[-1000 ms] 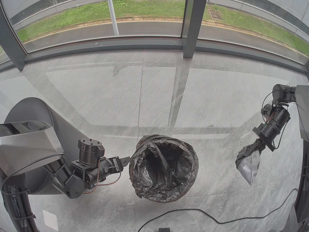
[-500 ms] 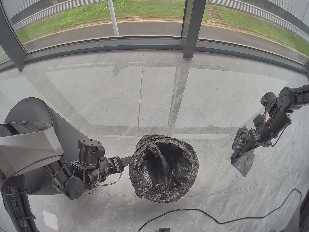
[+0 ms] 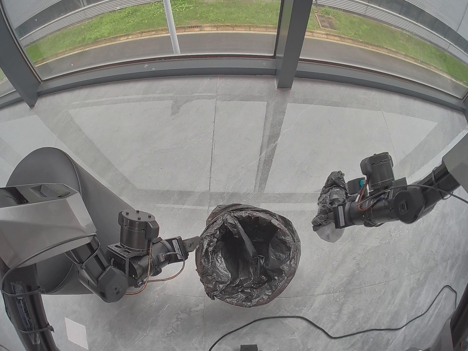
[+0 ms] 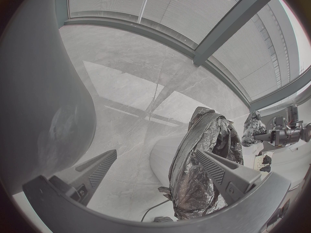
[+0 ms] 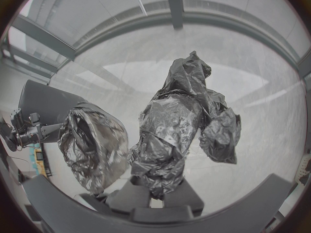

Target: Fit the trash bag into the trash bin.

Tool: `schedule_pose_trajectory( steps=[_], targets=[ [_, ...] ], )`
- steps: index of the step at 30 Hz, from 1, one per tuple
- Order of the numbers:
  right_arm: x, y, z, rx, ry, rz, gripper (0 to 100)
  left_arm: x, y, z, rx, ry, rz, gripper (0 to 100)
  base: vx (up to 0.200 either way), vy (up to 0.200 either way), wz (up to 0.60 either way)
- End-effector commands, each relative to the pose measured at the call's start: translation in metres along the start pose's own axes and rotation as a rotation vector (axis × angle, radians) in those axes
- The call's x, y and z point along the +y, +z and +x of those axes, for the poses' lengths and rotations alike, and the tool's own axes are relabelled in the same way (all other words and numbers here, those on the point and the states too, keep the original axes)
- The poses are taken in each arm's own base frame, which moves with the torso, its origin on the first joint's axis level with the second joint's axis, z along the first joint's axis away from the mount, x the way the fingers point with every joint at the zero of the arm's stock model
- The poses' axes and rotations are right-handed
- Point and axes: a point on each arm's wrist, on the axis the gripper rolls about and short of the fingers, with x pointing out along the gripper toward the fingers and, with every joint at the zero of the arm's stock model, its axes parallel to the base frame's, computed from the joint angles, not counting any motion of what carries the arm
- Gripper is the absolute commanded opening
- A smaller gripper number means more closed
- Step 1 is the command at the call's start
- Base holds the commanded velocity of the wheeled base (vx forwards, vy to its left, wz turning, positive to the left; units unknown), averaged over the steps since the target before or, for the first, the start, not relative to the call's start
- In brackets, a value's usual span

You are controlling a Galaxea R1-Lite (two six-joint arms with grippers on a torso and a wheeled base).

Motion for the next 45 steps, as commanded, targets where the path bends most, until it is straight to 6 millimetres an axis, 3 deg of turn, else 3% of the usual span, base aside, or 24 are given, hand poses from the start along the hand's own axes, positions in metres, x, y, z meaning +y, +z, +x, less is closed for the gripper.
schedule_pose_trajectory(
  steps=[1,8,12,15,20,28,32,39,45],
  targets=[
    [0.168,-0.064,-0.078,-0.673,0.204,-0.032,0,-0.004,-0.001,-0.003,-0.007,-0.013,0.006,100,0.0,0.0,0.0],
    [0.206,-0.047,-0.103,-0.69,0.305,-0.059,0,-0.005,-0.002,-0.003,-0.004,-0.015,0.007,100,0.0,0.0,0.0],
    [0.212,-0.041,-0.109,-0.706,0.319,-0.054,0,-0.005,-0.001,-0.003,-0.006,-0.014,0.009,100,0.0,0.0,0.0],
    [0.218,-0.048,-0.118,-0.666,0.347,-0.068,0,-0.005,-0.002,-0.003,-0.005,-0.014,0.007,100,0.0,0.0,0.0],
    [0.218,-0.057,-0.113,-0.615,0.349,-0.052,0,-0.005,-0.002,-0.003,-0.003,-0.014,0.01,100,0.0,0.0,0.0],
    [0.198,-0.1,-0.084,-0.411,0.311,0.003,0,-0.005,-0.004,-0.001,0.003,-0.012,0.011,100,0.0,0.0,0.0],
    [0.191,-0.117,-0.057,-0.314,0.283,-0.011,0,-0.006,-0.004,-0.002,0.003,-0.015,0.011,100,0.0,0.0,0.0],
    [0.175,-0.111,-0.005,-0.395,0.237,0.023,0,-0.005,-0.005,-0.001,0.006,-0.014,0.011,100,0.0,0.0,0.0],
    [0.174,-0.108,-0.003,-0.398,0.257,0.002,0,-0.005,-0.005,-0.001,0.006,-0.014,0.011,100,0.0,0.0,0.0]
  ],
)
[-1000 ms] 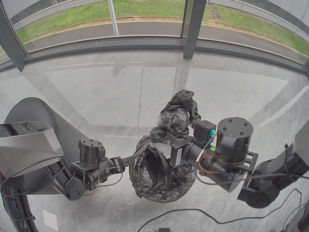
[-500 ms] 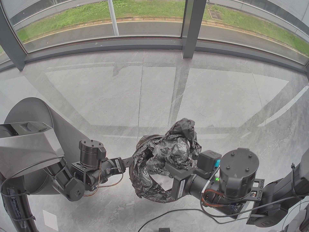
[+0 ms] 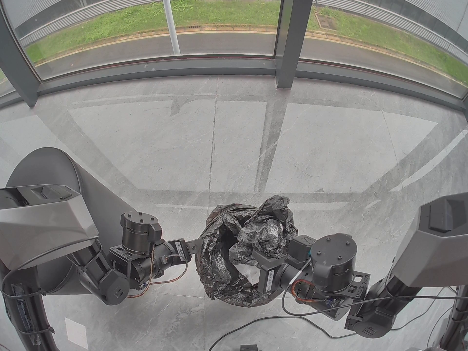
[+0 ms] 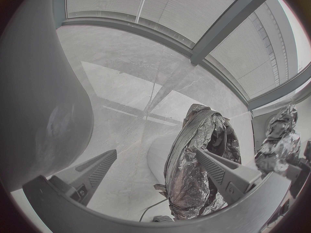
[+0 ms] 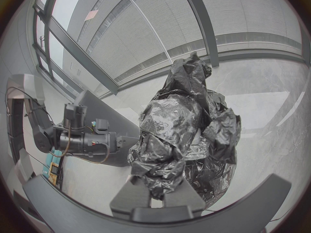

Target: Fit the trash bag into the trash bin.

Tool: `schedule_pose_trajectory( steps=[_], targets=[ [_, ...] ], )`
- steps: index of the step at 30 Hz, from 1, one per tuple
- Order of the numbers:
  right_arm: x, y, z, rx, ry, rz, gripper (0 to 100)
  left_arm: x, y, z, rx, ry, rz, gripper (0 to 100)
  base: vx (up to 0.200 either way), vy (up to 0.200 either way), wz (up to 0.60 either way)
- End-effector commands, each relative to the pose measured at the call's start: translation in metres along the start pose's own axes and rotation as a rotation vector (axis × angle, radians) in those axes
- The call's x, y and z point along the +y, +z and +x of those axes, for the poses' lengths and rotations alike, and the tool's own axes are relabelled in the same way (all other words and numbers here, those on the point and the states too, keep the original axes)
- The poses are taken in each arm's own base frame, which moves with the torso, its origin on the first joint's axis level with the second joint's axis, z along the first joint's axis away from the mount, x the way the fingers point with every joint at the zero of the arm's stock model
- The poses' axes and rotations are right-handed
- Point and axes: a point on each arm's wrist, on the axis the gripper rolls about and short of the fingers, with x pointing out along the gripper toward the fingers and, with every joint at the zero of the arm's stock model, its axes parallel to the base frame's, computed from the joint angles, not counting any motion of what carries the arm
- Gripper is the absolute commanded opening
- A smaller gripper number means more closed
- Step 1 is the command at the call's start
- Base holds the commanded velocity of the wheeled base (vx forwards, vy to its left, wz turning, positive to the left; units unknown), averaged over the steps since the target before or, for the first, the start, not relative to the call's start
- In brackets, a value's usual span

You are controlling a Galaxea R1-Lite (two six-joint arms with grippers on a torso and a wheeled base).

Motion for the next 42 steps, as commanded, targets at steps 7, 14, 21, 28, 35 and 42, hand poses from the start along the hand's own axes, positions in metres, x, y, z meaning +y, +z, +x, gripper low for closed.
schedule_pose_trajectory(
  steps=[7,14,21,28,35,42],
  targets=[
    [-0.009,-0.016,0.012,0.044,-0.029,-0.014,100,-0.001,-0.002,0.0,0.005,-0.001,0.002,100,0.0,0.0,0.0],
    [-0.006,-0.011,0.017,0.021,-0.017,-0.005,100,-0.001,-0.001,0.0,0.002,-0.003,0.002,100,0.0,0.0,0.0],
    [-0.005,-0.009,0.015,0.013,-0.016,-0.004,100,-0.001,-0.001,0.0,0.004,-0.002,0.002,100,0.0,0.0,0.0],
    [0.001,0.001,0.021,-0.025,0.005,0.002,100,-0.001,-0.001,0.0,0.004,-0.002,0.002,100,0.0,0.0,0.0],
    [0.013,0.004,0.057,-0.024,0.055,0.033,100,-0.001,-0.002,0.001,0.007,-0.002,0.002,100,0.0,0.0,0.0],
    [0.015,-0.016,0.084,0.096,0.069,0.135,100,0.001,-0.004,0.003,0.014,0.004,0.004,100,0.0,0.0,0.0]
  ],
)
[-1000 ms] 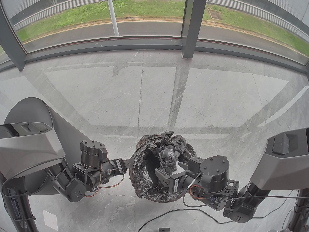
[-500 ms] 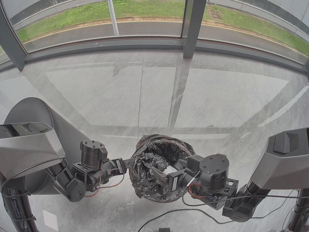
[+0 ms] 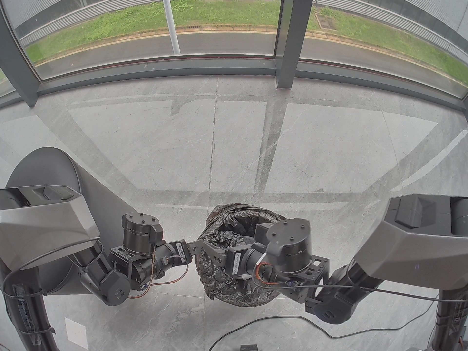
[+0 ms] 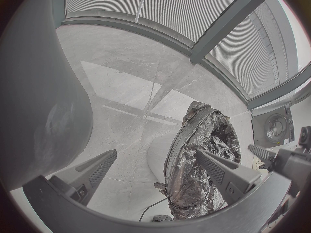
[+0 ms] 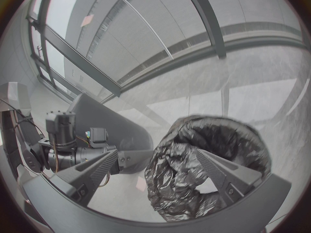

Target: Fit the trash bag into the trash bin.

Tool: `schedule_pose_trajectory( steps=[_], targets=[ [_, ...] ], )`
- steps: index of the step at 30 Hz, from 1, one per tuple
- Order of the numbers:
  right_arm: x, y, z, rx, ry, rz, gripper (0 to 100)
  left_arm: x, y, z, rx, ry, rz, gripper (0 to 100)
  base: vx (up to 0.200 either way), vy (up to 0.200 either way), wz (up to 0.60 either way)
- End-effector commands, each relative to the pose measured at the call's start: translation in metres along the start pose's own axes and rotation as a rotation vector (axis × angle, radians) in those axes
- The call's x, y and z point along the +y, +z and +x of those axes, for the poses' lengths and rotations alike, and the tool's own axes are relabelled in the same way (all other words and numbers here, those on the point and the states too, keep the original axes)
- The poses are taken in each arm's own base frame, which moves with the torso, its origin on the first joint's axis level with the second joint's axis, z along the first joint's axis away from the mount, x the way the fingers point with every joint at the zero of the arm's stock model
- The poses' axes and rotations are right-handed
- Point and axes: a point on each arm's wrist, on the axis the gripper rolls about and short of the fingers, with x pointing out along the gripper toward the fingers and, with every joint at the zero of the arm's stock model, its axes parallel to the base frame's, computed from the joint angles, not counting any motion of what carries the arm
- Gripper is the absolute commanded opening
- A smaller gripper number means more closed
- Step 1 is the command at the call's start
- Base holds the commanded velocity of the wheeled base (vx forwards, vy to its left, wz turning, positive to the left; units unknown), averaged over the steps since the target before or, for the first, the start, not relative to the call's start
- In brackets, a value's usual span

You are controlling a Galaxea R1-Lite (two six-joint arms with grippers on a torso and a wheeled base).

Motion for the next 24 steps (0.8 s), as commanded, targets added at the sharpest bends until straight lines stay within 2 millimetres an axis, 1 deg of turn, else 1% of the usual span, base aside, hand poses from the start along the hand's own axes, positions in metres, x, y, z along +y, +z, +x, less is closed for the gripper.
schedule_pose_trajectory(
  steps=[1,2,5,8,12,14,15,17,20,24],
  targets=[
    [-0.006,-0.022,0.023,0.084,-0.003,0.048,100,0.001,-0.003,0.002,0.008,0.002,0.002,100,0.0,0.0,0.0],
    [-0.006,-0.022,0.024,0.098,-0.002,0.053,100,0.001,-0.003,0.002,0.008,0.003,0.001,100,0.0,0.0,0.0],
    [-0.011,-0.014,0.03,0.132,0.009,0.074,100,0.001,-0.003,0.002,0.011,0.004,0.001,100,0.0,0.0,0.0],
    [-0.029,-0.003,0.037,0.161,-0.027,0.124,100,-0.001,-0.003,0.002,0.009,-0.002,0.004,100,0.0,0.0,0.0],
    [-0.051,0.001,0.039,0.187,-0.088,0.145,100,-0.001,-0.004,0.002,0.01,-0.001,0.004,100,0.0,0.0,0.0],
    [-0.054,0.0,0.04,0.191,-0.096,0.147,100,-0.001,-0.004,0.002,0.01,-0.001,0.004,100,0.0,0.0,0.0],
    [-0.068,-0.002,0.046,0.203,-0.132,0.157,100,-0.001,-0.004,0.002,0.011,-0.001,0.004,100,0.0,0.0,0.0],
    [-0.08,0.0,0.049,0.197,-0.153,0.17,100,-0.001,-0.004,0.002,0.011,-0.001,0.004,100,0.0,0.0,0.0],
    [-0.084,0.002,0.053,0.212,-0.135,0.179,100,-0.001,-0.004,0.002,0.011,-0.001,0.004,100,0.0,0.0,0.0],
    [-0.086,-0.001,0.059,0.264,-0.145,0.184,100,-0.001,-0.004,0.002,0.013,0.0,0.004,100,0.0,0.0,0.0]
  ],
)
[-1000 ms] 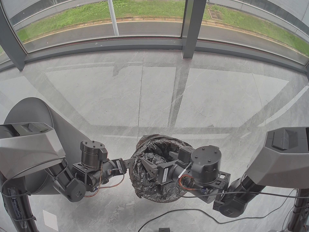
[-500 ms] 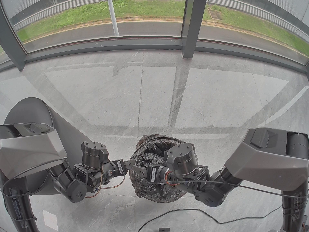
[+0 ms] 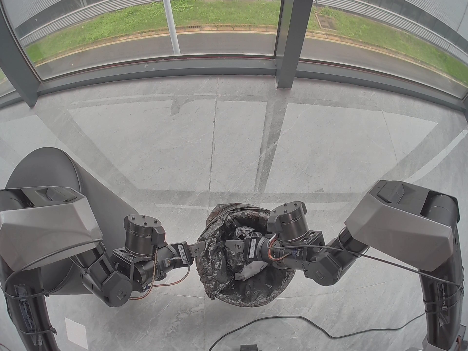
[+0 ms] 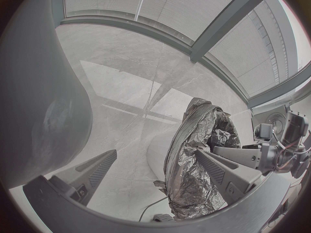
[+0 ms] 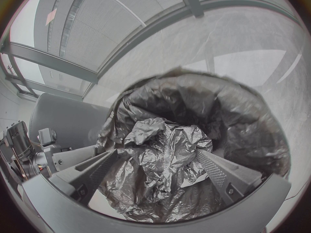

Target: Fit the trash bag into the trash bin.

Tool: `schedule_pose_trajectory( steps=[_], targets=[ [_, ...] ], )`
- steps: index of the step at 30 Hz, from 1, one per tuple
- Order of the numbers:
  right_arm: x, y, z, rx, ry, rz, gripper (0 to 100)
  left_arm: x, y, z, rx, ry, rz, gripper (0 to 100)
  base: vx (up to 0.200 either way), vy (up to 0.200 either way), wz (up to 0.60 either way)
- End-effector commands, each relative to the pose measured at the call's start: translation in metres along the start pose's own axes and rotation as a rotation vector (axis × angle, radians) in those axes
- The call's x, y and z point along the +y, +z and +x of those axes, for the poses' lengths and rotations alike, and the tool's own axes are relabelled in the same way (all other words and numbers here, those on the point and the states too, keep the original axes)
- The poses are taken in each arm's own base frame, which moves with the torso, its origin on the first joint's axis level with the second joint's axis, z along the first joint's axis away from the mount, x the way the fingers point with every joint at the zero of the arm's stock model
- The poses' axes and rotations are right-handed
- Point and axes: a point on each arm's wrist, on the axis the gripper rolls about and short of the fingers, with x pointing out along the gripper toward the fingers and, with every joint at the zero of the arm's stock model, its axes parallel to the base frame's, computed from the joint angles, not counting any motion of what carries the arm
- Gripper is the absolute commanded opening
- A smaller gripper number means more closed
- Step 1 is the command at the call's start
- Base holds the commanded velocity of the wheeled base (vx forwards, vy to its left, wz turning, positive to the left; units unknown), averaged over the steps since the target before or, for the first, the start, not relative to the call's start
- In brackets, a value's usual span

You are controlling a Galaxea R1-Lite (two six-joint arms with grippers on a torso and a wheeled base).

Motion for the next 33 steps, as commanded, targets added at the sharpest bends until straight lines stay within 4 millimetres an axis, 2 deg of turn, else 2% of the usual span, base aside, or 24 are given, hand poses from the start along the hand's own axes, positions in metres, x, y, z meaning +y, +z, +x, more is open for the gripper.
schedule_pose_trajectory(
  steps=[1,12,18,23,27,29,31,33],
  targets=[
    [-0.01,-0.003,0.015,0.034,-0.031,0.009,100,0.0,-0.001,0.0,0.002,0.002,0.0,100,0.0,0.0,0.0],
    [-0.007,0.001,0.032,0.131,-0.097,0.012,100,0.0,-0.001,0.001,0.004,0.0,0.003,100,0.0,0.0,0.0],
    [-0.002,0.012,0.04,0.16,-0.119,0.016,100,-0.001,-0.002,0.001,0.005,-0.003,0.002,100,0.0,0.0,0.0],
    [-0.001,0.011,0.04,0.168,-0.135,0.017,100,-0.001,-0.002,0.001,0.005,-0.003,0.002,100,0.0,0.0,0.0],
    [0.009,0.027,0.03,0.058,-0.149,0.011,100,-0.001,-0.002,0.001,0.007,-0.002,0.003,100,0.0,0.0,0.0],
    [0.02,0.039,0.016,-0.006,-0.142,0.006,100,-0.001,-0.002,0.001,0.007,-0.002,0.003,100,0.0,0.0,0.0],
    [0.042,0.055,-0.016,-0.052,-0.103,-0.004,100,-0.001,-0.002,0.001,0.007,-0.002,0.003,100,0.0,0.0,0.0],
    [0.043,0.055,-0.018,-0.054,-0.1,-0.005,100,-0.001,-0.002,0.001,0.008,-0.001,0.003,100,0.0,0.0,0.0]
  ],
)
